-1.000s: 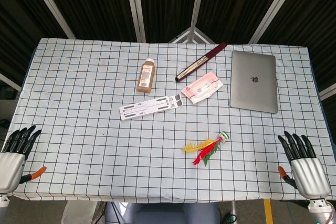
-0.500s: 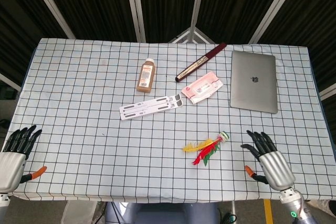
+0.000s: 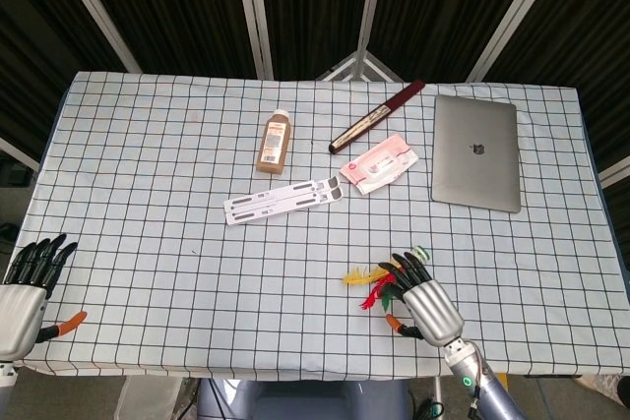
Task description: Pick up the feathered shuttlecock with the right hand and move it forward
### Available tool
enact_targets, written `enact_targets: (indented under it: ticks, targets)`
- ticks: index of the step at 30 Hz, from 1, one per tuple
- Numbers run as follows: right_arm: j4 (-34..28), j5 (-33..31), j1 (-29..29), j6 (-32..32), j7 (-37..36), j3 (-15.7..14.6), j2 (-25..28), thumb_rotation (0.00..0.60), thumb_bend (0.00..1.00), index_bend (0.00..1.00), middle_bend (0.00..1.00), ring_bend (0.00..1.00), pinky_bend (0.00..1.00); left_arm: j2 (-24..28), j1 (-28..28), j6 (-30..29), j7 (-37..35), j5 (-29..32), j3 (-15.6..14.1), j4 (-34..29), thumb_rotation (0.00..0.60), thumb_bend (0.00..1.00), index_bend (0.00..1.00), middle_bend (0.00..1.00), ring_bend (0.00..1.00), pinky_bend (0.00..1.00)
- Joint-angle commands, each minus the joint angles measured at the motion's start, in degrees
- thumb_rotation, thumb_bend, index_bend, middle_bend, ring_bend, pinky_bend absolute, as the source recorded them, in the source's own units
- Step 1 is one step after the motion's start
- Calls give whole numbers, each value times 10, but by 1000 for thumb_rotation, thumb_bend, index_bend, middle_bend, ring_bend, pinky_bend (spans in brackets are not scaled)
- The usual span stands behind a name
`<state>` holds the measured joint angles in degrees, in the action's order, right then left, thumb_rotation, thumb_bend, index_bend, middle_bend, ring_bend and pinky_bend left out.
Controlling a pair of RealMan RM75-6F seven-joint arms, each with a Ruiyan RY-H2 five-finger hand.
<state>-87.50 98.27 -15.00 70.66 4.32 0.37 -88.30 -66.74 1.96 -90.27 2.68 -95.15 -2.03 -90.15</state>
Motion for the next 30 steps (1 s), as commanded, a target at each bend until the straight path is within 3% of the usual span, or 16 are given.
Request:
enact_targets:
  ticks: [1,10,21,30]
  targets:
    - [16,-18,-9,-12,9,10,-26,600,357,454,181,0,0,1,0,1,-1,0,0,0,600,0,0,0,0,0]
    - [31,-37,-19,-8,8,20,-67,600,359,504,201,0,0,2,1,2,-4,1,0,-2,600,0,0,0,0,0]
    - [40,-51,-21,-6,10,13,-91,600,372,507,203,0,0,2,1,2,-4,2,0,-2,600,0,0,0,0,0]
    - [43,-60,-23,-4,9,10,-97,600,555,570,214,0,0,2,1,3,-4,2,0,-2,600,0,0,0,0,0]
